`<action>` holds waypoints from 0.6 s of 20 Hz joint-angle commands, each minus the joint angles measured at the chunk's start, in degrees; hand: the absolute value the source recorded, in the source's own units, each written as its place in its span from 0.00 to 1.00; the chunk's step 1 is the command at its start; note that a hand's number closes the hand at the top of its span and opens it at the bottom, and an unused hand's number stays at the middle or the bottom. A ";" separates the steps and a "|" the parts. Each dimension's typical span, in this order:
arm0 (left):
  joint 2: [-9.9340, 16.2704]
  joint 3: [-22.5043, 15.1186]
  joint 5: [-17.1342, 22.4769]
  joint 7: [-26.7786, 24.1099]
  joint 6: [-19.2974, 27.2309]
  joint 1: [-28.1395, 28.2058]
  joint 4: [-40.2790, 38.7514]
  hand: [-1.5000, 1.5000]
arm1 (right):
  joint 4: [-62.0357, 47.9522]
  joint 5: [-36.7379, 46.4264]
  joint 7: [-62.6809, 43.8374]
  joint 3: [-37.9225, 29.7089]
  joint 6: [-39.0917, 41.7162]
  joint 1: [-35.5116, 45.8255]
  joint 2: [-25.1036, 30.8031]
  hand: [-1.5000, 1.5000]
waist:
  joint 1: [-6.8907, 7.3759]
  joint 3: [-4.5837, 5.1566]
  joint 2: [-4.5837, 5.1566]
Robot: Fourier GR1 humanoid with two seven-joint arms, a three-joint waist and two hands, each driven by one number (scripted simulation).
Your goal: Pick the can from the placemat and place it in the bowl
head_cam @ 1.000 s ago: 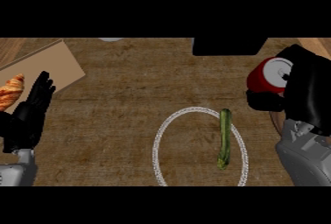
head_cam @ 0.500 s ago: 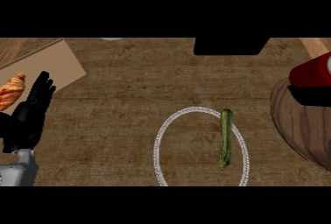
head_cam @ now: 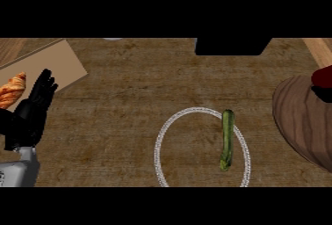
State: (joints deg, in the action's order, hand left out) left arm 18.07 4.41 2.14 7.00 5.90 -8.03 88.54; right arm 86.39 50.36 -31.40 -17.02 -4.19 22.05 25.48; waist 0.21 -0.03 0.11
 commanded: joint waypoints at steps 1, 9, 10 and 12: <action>0.23 0.17 -0.86 3.89 0.04 -3.00 1.08 0.50 | -11.70 -2.13 8.08 -3.86 -4.93 2.83 2.65 1.00 | 0.17 -0.01 0.02; -0.60 0.72 -0.02 2.42 -1.00 1.74 2.98 0.50 | -26.59 -5.19 5.53 -7.11 4.04 2.24 5.47 0.00 | 0.46 -0.02 -0.03; -0.98 1.38 -0.56 -1.38 -1.02 -0.74 -1.98 0.50 | -29.88 -6.86 11.00 -8.39 1.70 1.21 5.61 0.00 | 0.07 -0.02 0.13; -0.63 1.90 0.14 0.66 -1.82 -1.25 -1.05 0.50 | -32.66 -7.45 10.98 -7.26 8.06 5.97 9.46 0.00 | 0.25 0.01 0.02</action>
State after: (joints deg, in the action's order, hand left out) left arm 17.07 5.17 1.51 6.77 5.04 -7.95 88.35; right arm 59.58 45.39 -22.79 -23.50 -0.86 24.94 31.91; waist 0.58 -0.06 0.23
